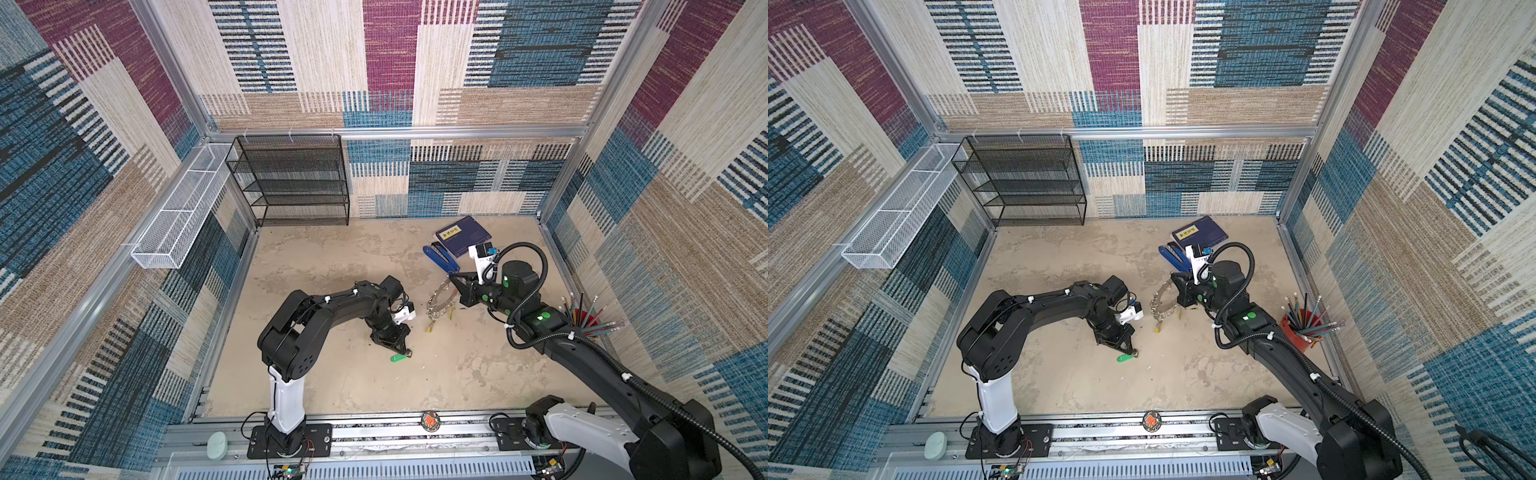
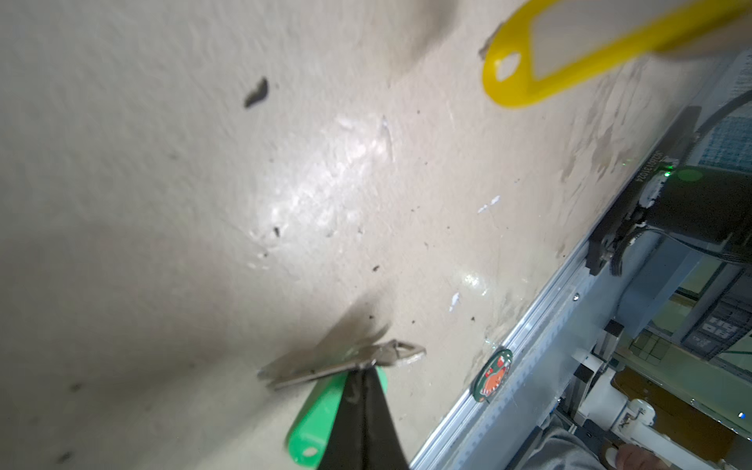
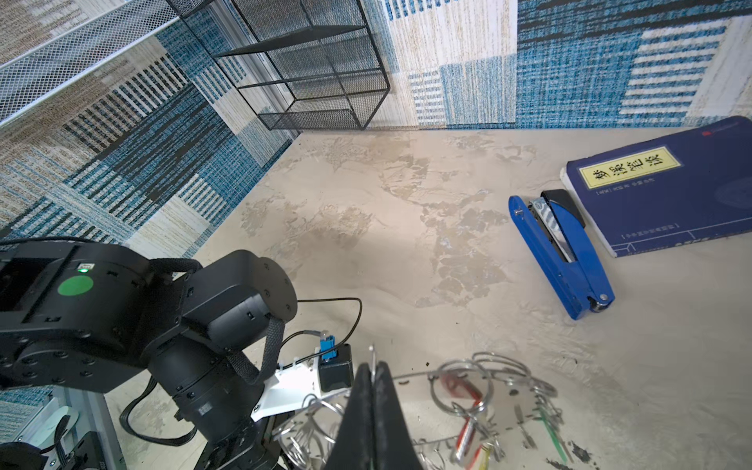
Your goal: Put the keys on the keyring
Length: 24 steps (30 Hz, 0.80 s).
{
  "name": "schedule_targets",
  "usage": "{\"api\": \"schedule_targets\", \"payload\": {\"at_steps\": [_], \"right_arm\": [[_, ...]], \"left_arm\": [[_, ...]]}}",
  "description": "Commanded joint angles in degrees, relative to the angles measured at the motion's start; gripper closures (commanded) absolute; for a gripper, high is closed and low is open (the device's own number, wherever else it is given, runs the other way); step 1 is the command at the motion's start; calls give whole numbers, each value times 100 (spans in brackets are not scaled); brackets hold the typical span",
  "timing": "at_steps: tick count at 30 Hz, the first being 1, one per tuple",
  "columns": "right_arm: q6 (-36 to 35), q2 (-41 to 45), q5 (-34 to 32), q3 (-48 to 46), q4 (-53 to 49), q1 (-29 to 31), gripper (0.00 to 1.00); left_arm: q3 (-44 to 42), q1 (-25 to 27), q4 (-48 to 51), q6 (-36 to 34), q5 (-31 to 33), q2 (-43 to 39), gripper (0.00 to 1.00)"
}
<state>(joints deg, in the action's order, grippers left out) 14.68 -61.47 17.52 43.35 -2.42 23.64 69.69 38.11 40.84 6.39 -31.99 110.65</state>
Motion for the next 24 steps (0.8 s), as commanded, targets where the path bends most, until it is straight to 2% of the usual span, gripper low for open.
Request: {"api": "schedule_targets", "payload": {"at_steps": [1,12,24], "right_arm": [[-2,3,97,-3,329,-13,100],[17,-49,282,-37,431,-22,100],[36,-84,375,-51,452,-22,100]], "left_arm": [[101,-136,326,-207,538,46,100],[599,-391,832,-538,1176,-20,100],[793,-563,874,-510,1286,-150,100]]}}
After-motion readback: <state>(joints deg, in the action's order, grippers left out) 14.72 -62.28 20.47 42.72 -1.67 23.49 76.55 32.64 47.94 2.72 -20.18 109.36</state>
